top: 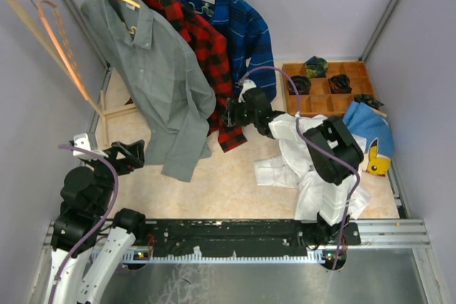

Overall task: Place the shirt on the hanger
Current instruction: Adjust the shirt at the center of the board.

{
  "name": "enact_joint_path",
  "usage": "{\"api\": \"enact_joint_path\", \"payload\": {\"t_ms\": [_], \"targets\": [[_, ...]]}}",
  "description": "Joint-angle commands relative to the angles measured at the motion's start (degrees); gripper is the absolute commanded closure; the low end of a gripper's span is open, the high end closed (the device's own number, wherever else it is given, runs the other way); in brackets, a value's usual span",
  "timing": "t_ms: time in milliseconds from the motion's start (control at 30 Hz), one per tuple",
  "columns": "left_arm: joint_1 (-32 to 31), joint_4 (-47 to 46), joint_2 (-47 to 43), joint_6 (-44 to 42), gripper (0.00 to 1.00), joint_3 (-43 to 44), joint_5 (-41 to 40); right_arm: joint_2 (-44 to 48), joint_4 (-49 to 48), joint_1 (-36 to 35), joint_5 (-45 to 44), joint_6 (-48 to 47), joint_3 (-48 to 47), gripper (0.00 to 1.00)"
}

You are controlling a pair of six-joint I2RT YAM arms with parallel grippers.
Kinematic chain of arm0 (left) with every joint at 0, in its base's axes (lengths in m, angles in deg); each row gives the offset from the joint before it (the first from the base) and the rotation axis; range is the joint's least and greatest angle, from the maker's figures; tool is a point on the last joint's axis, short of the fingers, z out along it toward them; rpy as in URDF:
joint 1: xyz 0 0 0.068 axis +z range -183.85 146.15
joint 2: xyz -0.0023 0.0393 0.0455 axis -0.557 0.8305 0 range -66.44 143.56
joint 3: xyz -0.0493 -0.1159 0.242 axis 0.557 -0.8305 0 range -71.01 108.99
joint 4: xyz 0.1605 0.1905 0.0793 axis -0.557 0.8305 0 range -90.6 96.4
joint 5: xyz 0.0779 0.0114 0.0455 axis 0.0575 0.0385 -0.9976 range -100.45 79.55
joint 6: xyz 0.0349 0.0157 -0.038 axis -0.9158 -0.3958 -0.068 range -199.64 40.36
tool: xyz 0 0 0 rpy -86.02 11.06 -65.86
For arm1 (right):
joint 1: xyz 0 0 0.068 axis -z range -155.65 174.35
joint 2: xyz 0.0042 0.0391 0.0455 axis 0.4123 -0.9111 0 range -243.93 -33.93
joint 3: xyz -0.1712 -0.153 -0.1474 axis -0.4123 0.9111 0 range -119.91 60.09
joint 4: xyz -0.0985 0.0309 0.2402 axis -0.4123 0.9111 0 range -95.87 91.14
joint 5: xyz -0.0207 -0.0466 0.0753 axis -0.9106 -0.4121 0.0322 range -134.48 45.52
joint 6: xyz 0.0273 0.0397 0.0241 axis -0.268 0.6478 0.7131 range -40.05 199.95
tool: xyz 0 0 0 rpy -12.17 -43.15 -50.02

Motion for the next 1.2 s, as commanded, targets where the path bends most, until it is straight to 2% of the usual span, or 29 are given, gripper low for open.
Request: {"api": "enact_joint_path", "payload": {"t_ms": [0,200,233,333,400,567,667,800,933,1033,1133,1167], "targets": [[0.31,-1.17,0.02,-0.66,0.08,-0.25,-0.03,-3.82,2.82,-0.27,0.92,-4.54,-6.48,0.43],[0.31,-1.21,0.00,-0.59,0.08,-0.24,-0.03,-4.97,7.63,-0.82,-5.25,-4.33,-7.29,0.45],[0.31,-1.21,0.01,-0.60,0.08,-0.25,0.01,-5.07,8.29,-0.91,-5.33,-4.33,-7.44,0.50],[0.33,-1.27,0.10,-0.75,0.08,-0.26,0.06,-5.02,9.77,-1.98,-3.35,-4.06,-8.54,0.73],[0.31,-1.26,0.20,-0.74,0.08,-0.29,0.06,-5.36,10.89,-3.32,-1.82,-3.51,-9.83,0.84],[0.40,-1.31,0.28,-0.75,0.08,-0.22,0.05,-8.58,6.80,-6.35,1.55,5.03,-13.54,0.99],[0.40,-1.22,0.45,-0.70,0.08,-0.23,-0.02,-12.21,-1.68,-6.54,3.36,13.91,-15.50,1.00],[0.44,-1.21,0.50,-0.73,0.08,-0.23,-0.12,-18.82,-11.17,-6.47,6.44,19.56,-21.82,1.00],[0.40,-1.16,0.62,-0.75,0.08,-0.23,-0.12,-21.77,-31.01,-5.79,9.83,26.26,-21.85,1.00],[0.48,-1.17,0.63,-0.71,0.08,-0.24,-0.13,-21.74,-42.56,-5.02,8.49,30.07,-18.36,1.00],[0.53,-1.22,0.54,-0.70,0.08,-0.27,-0.12,-22.66,-46.27,-4.79,8.90,31.08,-17.65,1.00],[0.49,-1.17,0.54,-0.70,0.07,-0.27,-0.12,-23.40,-46.20,-4.72,10.70,30.98,-18.32,0.93]]}}
